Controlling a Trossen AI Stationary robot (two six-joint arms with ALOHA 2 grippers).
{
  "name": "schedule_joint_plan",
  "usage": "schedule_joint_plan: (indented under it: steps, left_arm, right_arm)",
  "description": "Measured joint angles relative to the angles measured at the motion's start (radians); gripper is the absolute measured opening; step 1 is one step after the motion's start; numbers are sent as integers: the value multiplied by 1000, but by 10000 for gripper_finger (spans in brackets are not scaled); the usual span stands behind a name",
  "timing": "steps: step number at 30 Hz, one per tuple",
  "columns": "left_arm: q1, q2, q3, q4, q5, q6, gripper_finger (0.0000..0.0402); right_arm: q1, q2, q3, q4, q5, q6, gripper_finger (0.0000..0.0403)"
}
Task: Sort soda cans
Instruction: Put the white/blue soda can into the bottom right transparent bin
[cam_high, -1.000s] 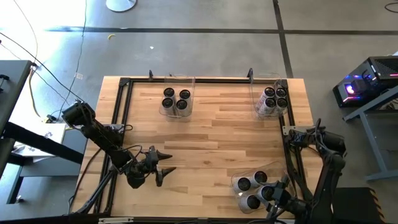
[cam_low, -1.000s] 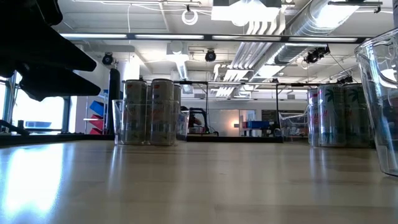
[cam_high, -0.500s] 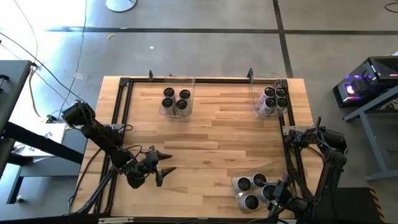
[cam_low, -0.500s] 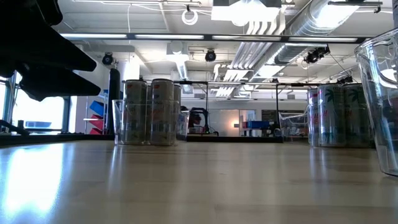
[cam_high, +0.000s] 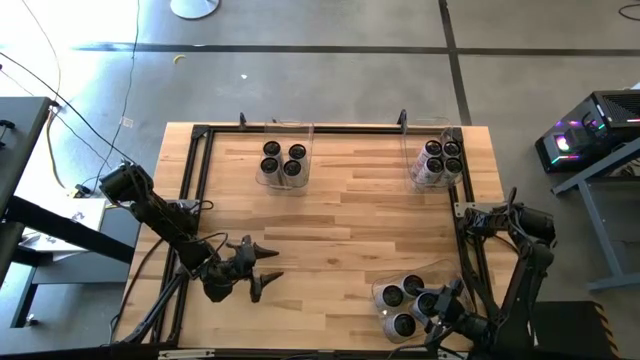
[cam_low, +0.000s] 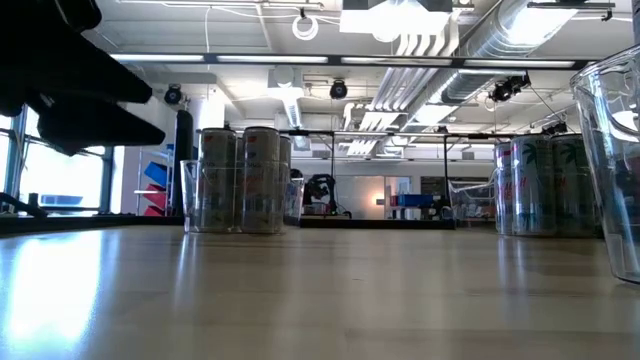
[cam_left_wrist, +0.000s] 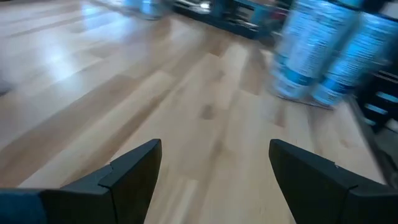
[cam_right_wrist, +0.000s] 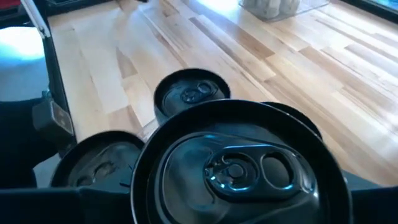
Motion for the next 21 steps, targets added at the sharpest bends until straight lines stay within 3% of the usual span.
schedule_joint_plan:
  steps: [4, 10, 21]
  left_arm:
    - [21, 0, 33, 51, 96, 146, 291]
    - [64, 0, 95, 48, 103, 297, 291]
    - [97, 0, 113, 42, 147, 375, 291]
  right_arm:
    - [-5, 0, 1, 43, -8, -47, 232]
    - [-11, -2, 0, 130, 1, -120, 232]
    - [-30, -2, 1, 73, -31, -95, 232]
